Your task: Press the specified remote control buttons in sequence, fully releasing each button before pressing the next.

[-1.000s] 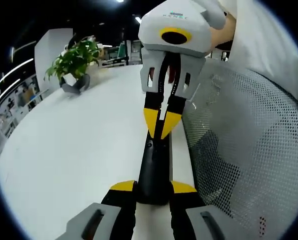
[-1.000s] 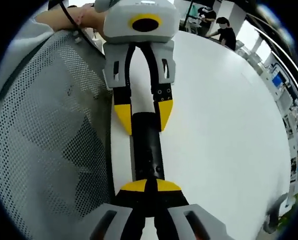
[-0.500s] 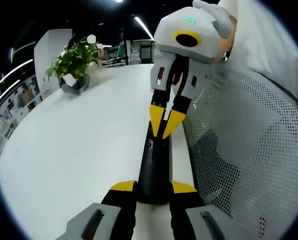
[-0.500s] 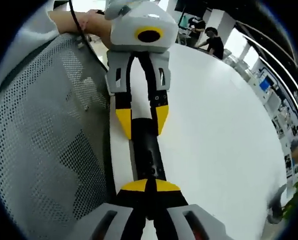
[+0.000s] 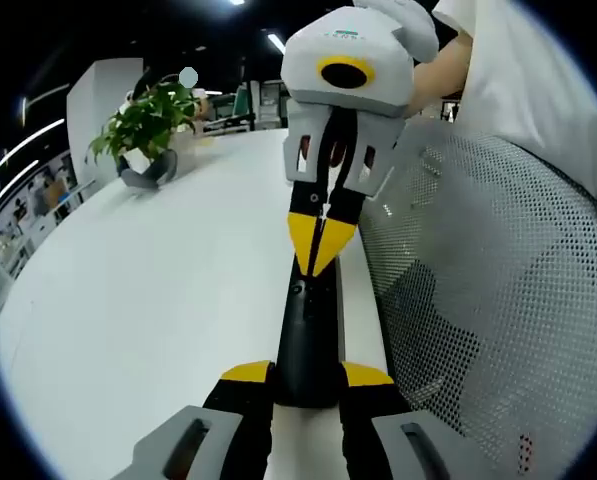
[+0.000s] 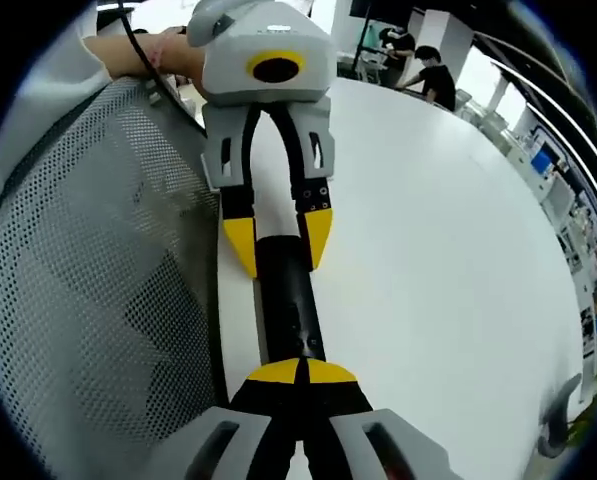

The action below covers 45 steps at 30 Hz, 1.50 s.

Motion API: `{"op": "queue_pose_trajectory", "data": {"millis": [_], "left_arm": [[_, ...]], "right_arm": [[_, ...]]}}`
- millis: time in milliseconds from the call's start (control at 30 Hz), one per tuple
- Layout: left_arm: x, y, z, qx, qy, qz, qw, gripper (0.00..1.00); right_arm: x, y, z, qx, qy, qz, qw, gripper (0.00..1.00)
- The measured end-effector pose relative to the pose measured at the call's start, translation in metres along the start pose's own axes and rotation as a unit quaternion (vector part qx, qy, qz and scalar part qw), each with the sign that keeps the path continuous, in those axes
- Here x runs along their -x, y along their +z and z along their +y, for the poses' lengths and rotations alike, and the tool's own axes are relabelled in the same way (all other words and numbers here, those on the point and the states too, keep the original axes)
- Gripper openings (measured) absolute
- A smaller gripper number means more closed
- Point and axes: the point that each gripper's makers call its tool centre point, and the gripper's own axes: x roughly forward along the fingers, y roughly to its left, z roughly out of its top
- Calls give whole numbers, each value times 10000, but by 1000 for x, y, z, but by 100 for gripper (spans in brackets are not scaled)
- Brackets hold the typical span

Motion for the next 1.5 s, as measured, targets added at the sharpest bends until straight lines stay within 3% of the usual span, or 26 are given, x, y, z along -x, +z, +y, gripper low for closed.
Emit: {"op": "queue_pose_trajectory", "data": {"millis": [167,233,367,667,767,833,967,1033,1200,1267,1333,1500], "left_arm": [[0,0,0,8,1,-3,10000,24],[0,0,0,8,4,-1,10000,24],[-1,0,0,12,8,7,10000,24],[-1,-1,0,27,8,8,10000,24],[-1,-1,0,28,6,1,10000,24],[-1,-1,0,27,4,5,10000,24],[-1,0,0,31,-19,2,10000,24],[-1,0,0,35,-25,-3,10000,24],[-1,0,0,31,-13,-6,10000,24],[-1,0,0,30,-9,-10,10000,24],[-1,0,0,26,-8,-8,10000,24],[-1,0,0,31,-6,-16,10000,24]], "right_arm": [[-2,0,0,169,85,405,9990,0],[-1,-2,1,224,30,341,9992,0],[2,-2,-1,-244,126,-32,9996,0],[7,-12,3,-124,108,156,9997,0],[8,-14,3,-270,106,100,9995,0],[6,-12,2,-326,121,219,9992,0],[4,-12,1,-203,226,823,9961,0],[2,-11,1,-184,214,928,9953,0],[5,-14,2,-85,250,602,9978,0],[7,-13,2,-632,319,268,9971,0],[8,-13,1,-861,386,14,9955,0],[11,-17,3,-849,365,80,9957,0]]}}
